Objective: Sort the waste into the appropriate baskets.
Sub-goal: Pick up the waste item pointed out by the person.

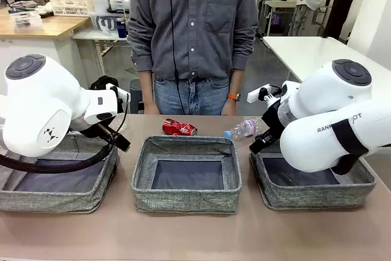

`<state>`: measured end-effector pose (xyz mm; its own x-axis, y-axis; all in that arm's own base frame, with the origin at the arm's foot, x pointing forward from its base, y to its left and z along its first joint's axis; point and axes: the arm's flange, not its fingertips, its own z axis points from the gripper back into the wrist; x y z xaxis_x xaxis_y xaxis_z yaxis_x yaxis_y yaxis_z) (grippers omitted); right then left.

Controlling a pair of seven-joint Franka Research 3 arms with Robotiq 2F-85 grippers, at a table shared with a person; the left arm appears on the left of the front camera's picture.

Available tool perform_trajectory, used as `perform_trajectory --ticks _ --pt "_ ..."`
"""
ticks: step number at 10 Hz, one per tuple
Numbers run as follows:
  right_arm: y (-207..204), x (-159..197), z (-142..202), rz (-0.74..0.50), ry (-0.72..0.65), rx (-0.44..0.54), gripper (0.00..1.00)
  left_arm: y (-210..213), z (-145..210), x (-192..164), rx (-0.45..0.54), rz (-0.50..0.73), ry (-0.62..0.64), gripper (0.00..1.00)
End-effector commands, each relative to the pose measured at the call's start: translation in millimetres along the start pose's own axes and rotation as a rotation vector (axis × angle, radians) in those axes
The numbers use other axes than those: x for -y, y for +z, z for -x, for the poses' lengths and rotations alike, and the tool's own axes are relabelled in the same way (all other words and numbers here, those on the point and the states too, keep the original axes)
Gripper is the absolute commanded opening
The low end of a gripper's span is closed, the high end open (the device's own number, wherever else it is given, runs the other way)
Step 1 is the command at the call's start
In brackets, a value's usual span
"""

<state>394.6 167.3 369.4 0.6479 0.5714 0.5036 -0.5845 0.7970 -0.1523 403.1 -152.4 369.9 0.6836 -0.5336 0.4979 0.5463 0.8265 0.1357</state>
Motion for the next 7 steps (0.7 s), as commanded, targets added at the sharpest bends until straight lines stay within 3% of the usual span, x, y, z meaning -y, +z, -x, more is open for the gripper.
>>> perform_trajectory --ticks 1,7 --pt "0.0 0.0 0.0 0.000 0.000 0.000 1.00 0.1 0.0 0.0 0.000 0.000 0.000 1.00" --pt "0.0 0.0 0.0 0.000 0.000 0.000 1.00 0.1 0.0 0.0 0.000 0.000 0.000 1.00"
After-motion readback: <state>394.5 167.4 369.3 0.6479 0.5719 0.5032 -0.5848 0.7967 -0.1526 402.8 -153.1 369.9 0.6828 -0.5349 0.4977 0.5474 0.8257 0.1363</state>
